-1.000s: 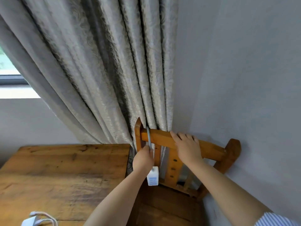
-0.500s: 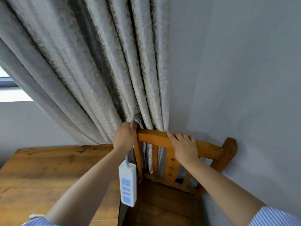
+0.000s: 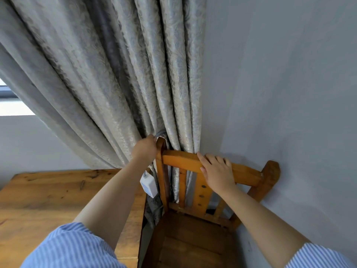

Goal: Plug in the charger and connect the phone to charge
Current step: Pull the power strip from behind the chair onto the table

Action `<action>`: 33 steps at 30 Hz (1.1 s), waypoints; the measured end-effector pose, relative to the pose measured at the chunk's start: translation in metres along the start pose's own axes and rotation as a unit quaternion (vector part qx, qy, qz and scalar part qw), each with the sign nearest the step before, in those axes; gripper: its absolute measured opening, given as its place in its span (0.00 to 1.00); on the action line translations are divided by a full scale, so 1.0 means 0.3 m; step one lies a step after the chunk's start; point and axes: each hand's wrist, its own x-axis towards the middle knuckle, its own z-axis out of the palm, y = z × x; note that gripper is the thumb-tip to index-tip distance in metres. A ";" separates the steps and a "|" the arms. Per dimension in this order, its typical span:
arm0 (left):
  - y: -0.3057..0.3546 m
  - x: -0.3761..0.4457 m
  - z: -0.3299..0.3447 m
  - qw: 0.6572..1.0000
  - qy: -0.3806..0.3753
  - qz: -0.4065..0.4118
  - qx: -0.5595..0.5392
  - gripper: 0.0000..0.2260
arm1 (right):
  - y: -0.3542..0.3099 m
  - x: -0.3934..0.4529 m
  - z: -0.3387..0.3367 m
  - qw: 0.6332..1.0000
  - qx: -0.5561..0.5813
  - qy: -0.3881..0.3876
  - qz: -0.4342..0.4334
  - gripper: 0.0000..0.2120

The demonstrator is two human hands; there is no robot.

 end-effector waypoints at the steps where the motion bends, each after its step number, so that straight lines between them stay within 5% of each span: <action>1: 0.005 -0.004 0.004 1.000 -0.015 -0.009 0.002 0.11 | 0.001 0.000 -0.001 1.000 -0.001 -0.003 -0.001 0.22; 7: 0.030 -0.007 -0.059 0.998 -0.063 -0.028 0.012 0.13 | 0.007 0.003 -0.019 0.999 -0.017 -0.040 -0.011 0.23; 17: -0.094 -0.142 -0.136 0.994 0.009 0.052 -0.097 0.11 | 0.009 0.004 -0.034 0.997 -0.025 -0.076 -0.011 0.24; 25: -0.048 -0.190 -0.133 0.980 -0.050 0.141 -0.134 0.15 | 0.002 0.004 -0.039 0.995 -0.032 -0.093 -0.004 0.24; 33: -0.029 -0.104 -0.179 0.998 0.003 0.058 -0.039 0.21 | -0.001 0.004 -0.046 0.994 -0.036 -0.102 -0.002 0.25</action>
